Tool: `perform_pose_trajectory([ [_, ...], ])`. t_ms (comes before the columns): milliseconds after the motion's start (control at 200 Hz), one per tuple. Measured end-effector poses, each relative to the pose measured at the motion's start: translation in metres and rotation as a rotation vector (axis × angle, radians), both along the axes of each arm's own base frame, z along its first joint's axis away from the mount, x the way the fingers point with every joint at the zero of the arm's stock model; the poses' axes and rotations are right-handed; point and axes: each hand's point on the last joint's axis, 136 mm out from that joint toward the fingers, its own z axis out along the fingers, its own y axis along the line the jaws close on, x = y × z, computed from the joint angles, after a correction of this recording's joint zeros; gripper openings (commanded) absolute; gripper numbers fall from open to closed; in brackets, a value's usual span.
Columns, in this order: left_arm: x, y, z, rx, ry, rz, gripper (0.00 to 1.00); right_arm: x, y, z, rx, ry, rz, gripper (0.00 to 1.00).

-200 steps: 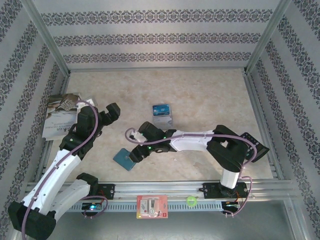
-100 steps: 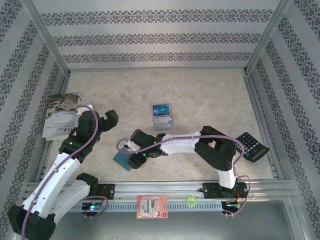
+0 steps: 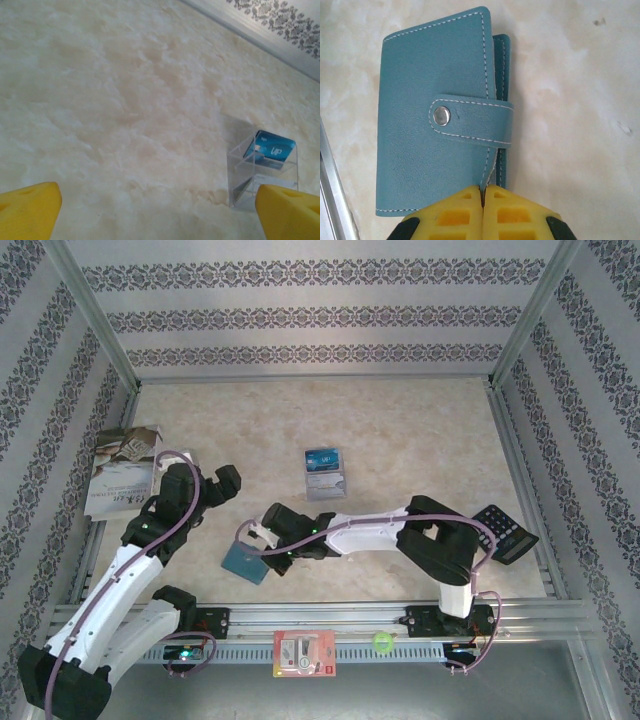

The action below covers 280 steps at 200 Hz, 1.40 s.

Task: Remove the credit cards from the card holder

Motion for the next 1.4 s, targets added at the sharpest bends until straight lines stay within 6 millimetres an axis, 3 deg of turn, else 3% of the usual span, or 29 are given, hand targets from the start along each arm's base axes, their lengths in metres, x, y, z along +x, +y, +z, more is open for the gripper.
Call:
perform_pose_trajectory([
  [85, 0.000, -0.009, -0.004, -0.029, 0.013, -0.043, 0.99, 0.001, -0.014, 0.012, 0.021, -0.012, -0.016, 0.00],
  [185, 0.005, -0.026, -0.006, -0.078, 0.022, -0.112, 0.97, 0.010, -0.034, 0.039, 0.076, -0.041, -0.065, 0.00],
  [505, 0.028, -0.092, -0.016, -0.345, -0.013, -0.356, 0.90, 0.066, -0.114, 0.125, 0.304, -0.131, -0.356, 0.00],
  [769, 0.045, -0.126, 0.020, -0.537, -0.211, -0.499, 0.83, 0.122, -0.172, 0.191, 0.539, -0.183, -0.598, 0.00],
  [889, 0.048, -0.144, 0.036, -0.603, -0.290, -0.573, 0.80, 0.135, -0.177, 0.208, 0.634, -0.160, -0.637, 0.00],
  [1054, 0.049, -0.164, 0.050, -0.699, -0.366, -0.656, 0.79, 0.143, -0.163, 0.228, 0.742, -0.103, -0.623, 0.00],
  [1259, 0.051, -0.171, 0.061, -0.779, -0.418, -0.696, 0.73, 0.145, -0.150, 0.260, 0.865, -0.064, -0.580, 0.00],
  [1399, 0.046, -0.178, 0.077, -0.805, -0.462, -0.739, 0.72, 0.141, -0.141, 0.268, 0.900, -0.036, -0.555, 0.00],
])
